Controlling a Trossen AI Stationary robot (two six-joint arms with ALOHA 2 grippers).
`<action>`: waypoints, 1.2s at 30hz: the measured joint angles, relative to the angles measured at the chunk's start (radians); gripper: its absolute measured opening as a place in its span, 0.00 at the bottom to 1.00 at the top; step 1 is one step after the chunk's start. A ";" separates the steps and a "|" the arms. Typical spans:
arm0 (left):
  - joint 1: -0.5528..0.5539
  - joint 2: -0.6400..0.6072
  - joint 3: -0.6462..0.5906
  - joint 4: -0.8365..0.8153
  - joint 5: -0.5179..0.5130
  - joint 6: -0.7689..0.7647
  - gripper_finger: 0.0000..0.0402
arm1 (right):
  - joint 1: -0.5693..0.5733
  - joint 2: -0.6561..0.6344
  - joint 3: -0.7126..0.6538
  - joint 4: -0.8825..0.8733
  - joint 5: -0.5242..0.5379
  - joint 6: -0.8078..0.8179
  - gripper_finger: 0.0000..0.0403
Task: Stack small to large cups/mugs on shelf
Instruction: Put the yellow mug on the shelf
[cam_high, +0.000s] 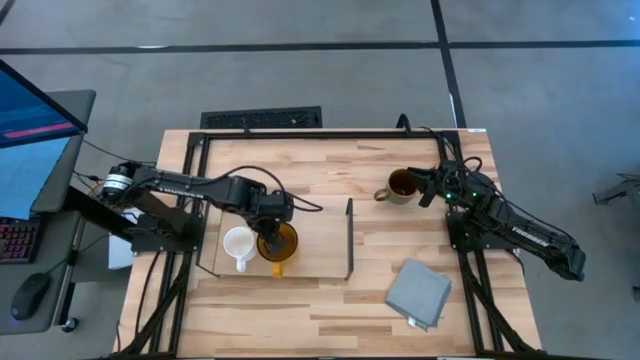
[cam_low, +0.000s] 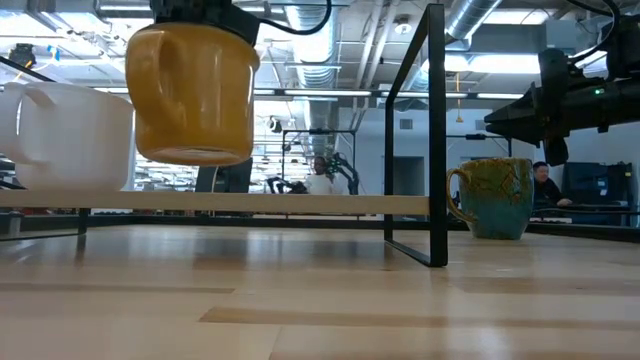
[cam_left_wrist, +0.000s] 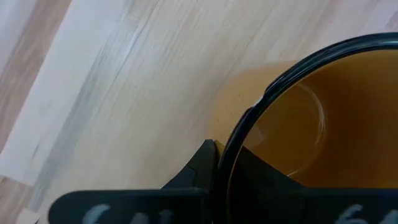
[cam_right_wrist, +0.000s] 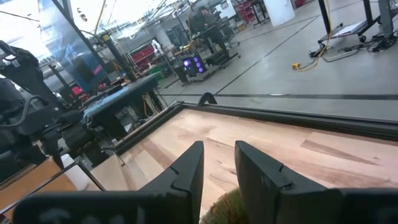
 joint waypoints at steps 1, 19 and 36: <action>0.002 0.000 0.000 -0.001 0.000 0.006 0.02 | 0.000 0.000 0.000 0.000 0.000 0.000 0.28; 0.041 -0.036 -0.085 0.080 0.035 -0.004 0.02 | -0.002 0.000 0.000 0.000 0.012 0.000 0.28; 0.052 -0.034 -0.086 0.024 0.026 0.029 0.02 | -0.002 0.000 0.000 0.022 0.054 -0.001 0.28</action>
